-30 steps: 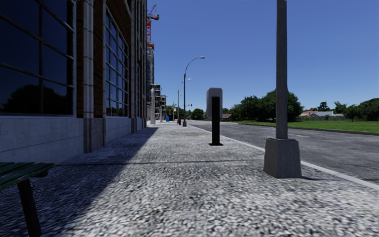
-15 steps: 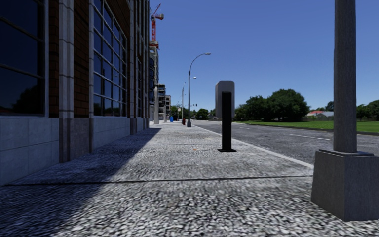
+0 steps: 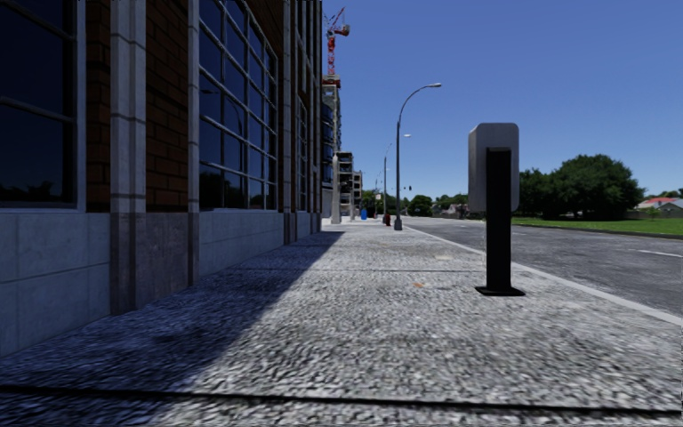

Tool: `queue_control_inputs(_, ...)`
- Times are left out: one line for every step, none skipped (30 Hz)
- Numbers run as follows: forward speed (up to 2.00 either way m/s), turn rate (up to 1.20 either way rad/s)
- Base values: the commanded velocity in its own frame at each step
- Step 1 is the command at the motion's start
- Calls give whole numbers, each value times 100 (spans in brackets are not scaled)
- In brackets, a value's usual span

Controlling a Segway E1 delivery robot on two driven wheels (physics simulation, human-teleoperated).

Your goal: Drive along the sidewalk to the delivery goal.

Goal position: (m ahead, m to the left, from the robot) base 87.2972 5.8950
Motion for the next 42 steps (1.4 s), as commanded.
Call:
queue_control_inputs(200,0)
queue_control_inputs(200,0)
queue_control_inputs(200,0)
queue_control_inputs(200,0)
queue_control_inputs(200,0)
queue_control_inputs(200,0)
queue_control_inputs(200,0)
queue_control_inputs(200,0)
queue_control_inputs(200,0)
queue_control_inputs(200,0)
queue_control_inputs(200,0)
queue_control_inputs(200,0)
queue_control_inputs(200,0)
queue_control_inputs(200,0)
queue_control_inputs(200,0)
queue_control_inputs(200,0)
queue_control_inputs(200,0)
queue_control_inputs(200,0)
queue_control_inputs(200,0)
queue_control_inputs(200,0)
queue_control_inputs(200,0)
queue_control_inputs(200,0)
queue_control_inputs(200,0)
queue_control_inputs(200,0)
queue_control_inputs(200,0)
queue_control_inputs(200,0)
queue_control_inputs(200,0)
queue_control_inputs(200,0)
queue_control_inputs(200,0)
queue_control_inputs(200,0)
queue_control_inputs(200,0)
queue_control_inputs(200,0)
queue_control_inputs(200,0)
queue_control_inputs(200,0)
queue_control_inputs(200,0)
queue_control_inputs(200,0)
queue_control_inputs(200,0)
queue_control_inputs(200,0)
queue_control_inputs(200,0)
queue_control_inputs(200,0)
queue_control_inputs(200,0)
queue_control_inputs(200,0)
